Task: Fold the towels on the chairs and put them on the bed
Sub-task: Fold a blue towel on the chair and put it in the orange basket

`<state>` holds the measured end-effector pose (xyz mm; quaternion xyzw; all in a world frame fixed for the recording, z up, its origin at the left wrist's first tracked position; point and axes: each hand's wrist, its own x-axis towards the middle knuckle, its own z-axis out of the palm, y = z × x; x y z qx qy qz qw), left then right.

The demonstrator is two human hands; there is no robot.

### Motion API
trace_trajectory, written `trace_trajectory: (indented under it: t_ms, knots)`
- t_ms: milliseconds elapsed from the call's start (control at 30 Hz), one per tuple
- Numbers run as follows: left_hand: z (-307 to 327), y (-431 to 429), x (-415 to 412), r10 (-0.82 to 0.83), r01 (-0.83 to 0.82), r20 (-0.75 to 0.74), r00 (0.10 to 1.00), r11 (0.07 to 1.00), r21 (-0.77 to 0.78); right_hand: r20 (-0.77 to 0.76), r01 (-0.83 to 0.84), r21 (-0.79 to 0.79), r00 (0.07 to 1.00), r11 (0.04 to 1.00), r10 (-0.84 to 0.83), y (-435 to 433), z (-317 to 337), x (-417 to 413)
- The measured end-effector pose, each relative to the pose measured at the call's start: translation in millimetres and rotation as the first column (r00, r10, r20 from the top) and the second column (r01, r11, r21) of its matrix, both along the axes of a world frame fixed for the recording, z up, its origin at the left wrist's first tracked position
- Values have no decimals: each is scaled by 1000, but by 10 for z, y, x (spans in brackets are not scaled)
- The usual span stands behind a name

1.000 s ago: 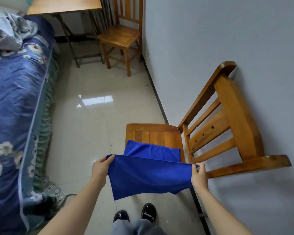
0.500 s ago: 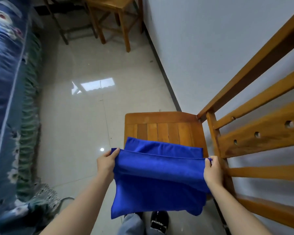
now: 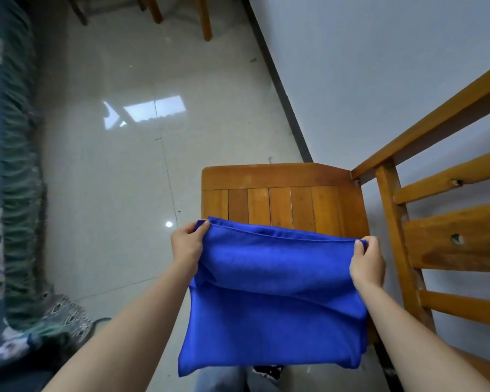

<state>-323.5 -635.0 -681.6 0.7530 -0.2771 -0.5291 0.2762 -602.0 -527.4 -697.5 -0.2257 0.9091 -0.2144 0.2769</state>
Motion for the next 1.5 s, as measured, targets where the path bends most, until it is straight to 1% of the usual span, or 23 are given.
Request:
trace_trajectory:
  t_ms: [167,300,367,433,500,533,567,633,667,733,767,800,833,933,1000,1033,1067,1133,1200,1267,1300,1400,1500]
  knots:
    - [-122,-68,-20,-94,96,75,993,995,-18,-11,44,10,999,999,-44,-55,-47,6]
    - [-186,-77,-23,-179,184,152,972,983,-17,-72,25,75,997,997,-20,-71,-83,4]
    - [-212,-74,-36,-296,310,250,922,950,-20,-104,-13,144,994,989,28,-72,-58,17]
    - [-239,-82,-39,-423,458,382,822,889,-3,-176,-157,242,963,957,203,-55,-27,27]
    - [-249,-92,-45,-519,573,482,706,819,43,-235,-357,393,852,847,468,-26,-5,24]
    - [-251,-100,-46,-577,644,548,606,760,87,-239,-435,466,776,770,583,-17,0,13]
    - [-257,-117,-51,-631,719,623,463,678,153,-236,-486,517,711,705,663,-12,4,-5]
    - [-268,-171,-57,-679,815,710,185,510,274,-249,-518,556,642,650,725,-20,14,-35]
    - [-270,-207,-62,-689,833,719,90,448,324,-269,-519,563,620,643,737,-30,18,-46]
    - [-270,-263,-61,-698,836,716,-31,375,401,-288,-515,585,591,627,754,-47,36,-42]
    - [-261,-281,-49,-706,827,705,-59,361,430,-291,-511,592,585,623,757,-54,45,-40]
    - [-257,-297,-26,-722,821,690,-54,361,443,-291,-503,594,593,628,751,-58,58,-46]
    - [-246,-309,3,-743,816,669,-16,376,438,-286,-496,594,606,633,742,-60,80,-55]
    - [-140,-308,134,-794,842,582,176,427,329,-261,-515,536,653,669,711,-10,163,-93]
    - [34,-284,241,-793,847,485,368,501,176,-213,-505,396,762,767,612,46,275,-93]
    - [148,-261,292,-784,832,429,449,542,119,-167,-474,311,826,824,538,75,330,-101]
    - [292,-228,352,-775,819,384,502,569,79,-101,-432,237,880,870,465,111,428,-108]
    - [585,-149,484,-759,800,328,563,600,15,25,-345,111,938,932,344,201,669,-102]
    - [865,-63,592,-738,772,263,621,633,-47,129,-196,-19,972,980,196,277,936,-80]
    - [1230,40,699,-711,732,180,680,676,-91,193,-60,-123,978,991,83,333,1332,-9]
    - [1404,79,753,-700,711,126,703,693,-122,210,-34,-169,975,985,69,355,1517,12]
    - [2014,138,974,-674,653,-32,738,725,-220,224,-69,-277,965,958,135,395,2148,47]
    - [2576,115,1168,-680,631,-78,729,711,-310,230,-203,-338,929,919,290,356,2751,67]
